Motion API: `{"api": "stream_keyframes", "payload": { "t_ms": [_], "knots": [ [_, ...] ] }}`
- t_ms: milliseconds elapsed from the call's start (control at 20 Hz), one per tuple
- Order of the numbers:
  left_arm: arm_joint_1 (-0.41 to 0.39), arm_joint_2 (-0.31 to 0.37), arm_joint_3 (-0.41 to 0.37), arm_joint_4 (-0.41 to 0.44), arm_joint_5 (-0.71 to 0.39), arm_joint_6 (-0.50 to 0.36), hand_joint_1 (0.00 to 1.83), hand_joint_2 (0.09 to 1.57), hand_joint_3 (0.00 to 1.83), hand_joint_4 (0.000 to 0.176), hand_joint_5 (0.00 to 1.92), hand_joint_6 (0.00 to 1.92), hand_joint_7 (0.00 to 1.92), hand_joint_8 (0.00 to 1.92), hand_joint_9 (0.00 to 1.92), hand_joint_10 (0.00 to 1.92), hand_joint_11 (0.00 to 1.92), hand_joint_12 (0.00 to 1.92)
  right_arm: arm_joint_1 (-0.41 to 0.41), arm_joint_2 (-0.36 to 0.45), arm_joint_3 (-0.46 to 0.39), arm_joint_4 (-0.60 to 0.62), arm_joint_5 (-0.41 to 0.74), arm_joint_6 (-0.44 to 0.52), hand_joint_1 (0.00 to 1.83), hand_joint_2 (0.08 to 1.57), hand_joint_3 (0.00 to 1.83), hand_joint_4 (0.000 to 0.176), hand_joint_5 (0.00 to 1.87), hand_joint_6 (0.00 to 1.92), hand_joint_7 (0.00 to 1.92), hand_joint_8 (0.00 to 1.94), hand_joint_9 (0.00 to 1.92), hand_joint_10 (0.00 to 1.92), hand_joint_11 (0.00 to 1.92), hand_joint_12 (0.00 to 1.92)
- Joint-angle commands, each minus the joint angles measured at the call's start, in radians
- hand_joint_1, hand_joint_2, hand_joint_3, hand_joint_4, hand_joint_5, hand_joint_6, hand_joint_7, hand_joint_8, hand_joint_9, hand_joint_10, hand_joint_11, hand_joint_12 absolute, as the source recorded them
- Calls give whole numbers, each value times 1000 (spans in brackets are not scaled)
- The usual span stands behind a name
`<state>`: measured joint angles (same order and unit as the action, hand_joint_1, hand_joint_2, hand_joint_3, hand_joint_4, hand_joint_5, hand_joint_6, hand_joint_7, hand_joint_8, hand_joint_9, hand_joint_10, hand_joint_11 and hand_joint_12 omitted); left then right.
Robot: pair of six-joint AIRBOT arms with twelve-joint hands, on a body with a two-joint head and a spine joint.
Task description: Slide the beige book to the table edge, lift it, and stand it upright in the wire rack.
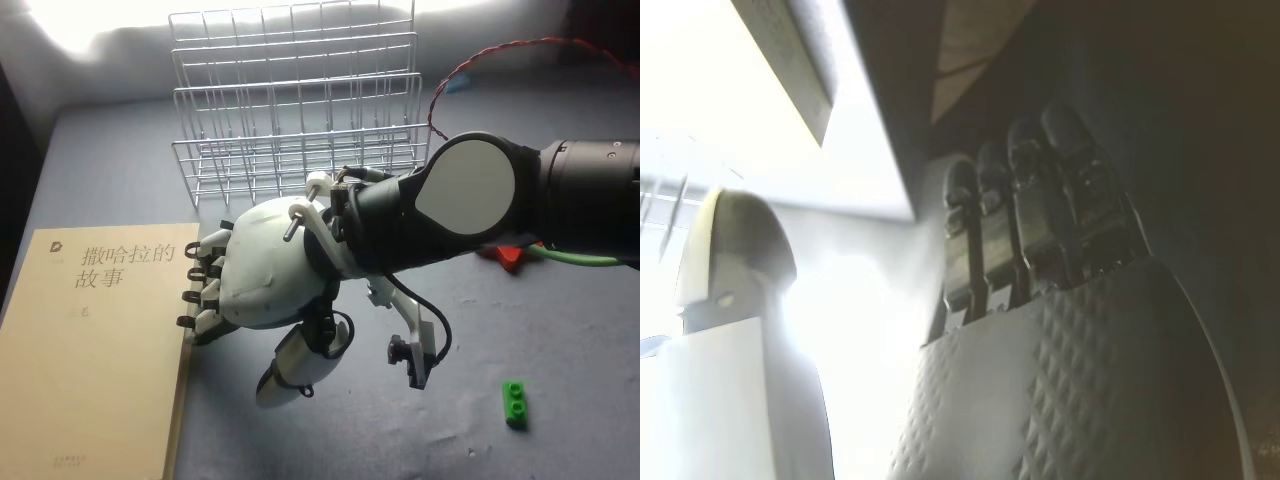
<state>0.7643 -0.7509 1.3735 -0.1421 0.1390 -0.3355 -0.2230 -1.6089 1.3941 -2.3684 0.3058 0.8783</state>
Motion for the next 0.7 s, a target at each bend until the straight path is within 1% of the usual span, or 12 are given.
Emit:
{"api": "stream_keyframes", "payload": {
  "t_ms": [0, 50, 150, 200, 250, 300, 350, 400, 450, 500, 600, 650],
  "knots": [
    [-6, 3, 11, -1, -55, -4, 714, 1055, 4, 0, 322, 6, 299, 6, 333, 3, 0, 862, 9, -1, 0, 23, -52, -1, 225, 1191, 0, 0, 266, 0, 272, 0, 276, 1, 0, 697],
    [-7, 1, 15, -1, -55, -4, 742, 1039, 0, 0, 320, 3, 289, 2, 312, 4, 0, 777, 10, -5, 0, 23, -54, -5, 227, 1185, 0, 0, 294, 7, 297, 6, 299, 7, 0, 769],
    [-8, 0, 16, -1, -55, -4, 750, 1027, 0, 0, 317, 1, 286, 2, 318, 5, 0, 801, 11, -13, 0, 23, -60, -4, 219, 1189, 1, 0, 285, 1, 283, 1, 286, 1, 0, 773],
    [-8, 0, 16, -1, -55, -4, 774, 1018, 0, 0, 334, 5, 306, 6, 333, 8, 0, 844, 12, -17, 0, 23, -62, -5, 209, 1190, 1, 0, 269, 0, 274, 0, 278, 0, 0, 764],
    [-8, 0, 16, -1, -55, -4, 751, 1031, 1, 0, 335, 4, 313, 5, 340, 7, 0, 892, 13, -22, 0, 23, -64, -5, 196, 1194, 2, 0, 255, 0, 262, 0, 266, 0, 0, 741],
    [-8, 0, 16, -1, -55, -4, 731, 1037, 2, 0, 325, 2, 310, 2, 335, 3, 0, 836, 13, -25, 0, 23, -69, -4, 208, 1193, 1, 0, 252, 0, 266, 2, 266, 1, 0, 735],
    [-8, 0, 17, -1, -55, -4, 716, 1045, 5, 0, 329, 4, 316, 4, 345, 7, 0, 829, 13, -29, 0, 23, -73, -4, 217, 1188, 0, 0, 279, 6, 291, 6, 287, 6, 0, 806],
    [-8, 0, 19, -1, -55, -4, 685, 1057, 6, 0, 310, 2, 292, 2, 329, 3, 0, 772, 14, -31, 0, 23, -74, -4, 245, 1181, 0, 0, 298, 11, 311, 11, 302, 10, 0, 823],
    [-9, -1, 20, -1, -55, -4, 685, 1057, 6, 0, 310, 2, 292, 2, 329, 3, 0, 772, 14, -34, 0, 23, -75, -4, 245, 1181, 0, 0, 298, 11, 311, 11, 302, 10, 0, 823],
    [-10, -2, 21, -1, -55, -4, 667, 1063, 5, 0, 300, 0, 289, 4, 311, 3, 0, 799, 14, -38, 0, 23, -77, -4, 196, 1194, 3, 0, 302, 7, 310, 5, 303, 6, 0, 771],
    [-10, -2, 22, -1, -55, -4, 694, 1043, 0, 0, 333, 6, 333, 9, 349, 10, 0, 877, 14, -44, 2, 23, -77, -5, 198, 1193, 1, 0, 325, 6, 342, 7, 333, 10, 0, 781],
    [-10, -2, 24, -1, -55, -4, 688, 1045, 0, 0, 337, 5, 346, 8, 352, 8, 0, 844, 14, -46, 3, 23, -78, -5, 210, 1192, 0, 0, 321, 3, 340, 4, 333, 8, 0, 790]
  ]
}}
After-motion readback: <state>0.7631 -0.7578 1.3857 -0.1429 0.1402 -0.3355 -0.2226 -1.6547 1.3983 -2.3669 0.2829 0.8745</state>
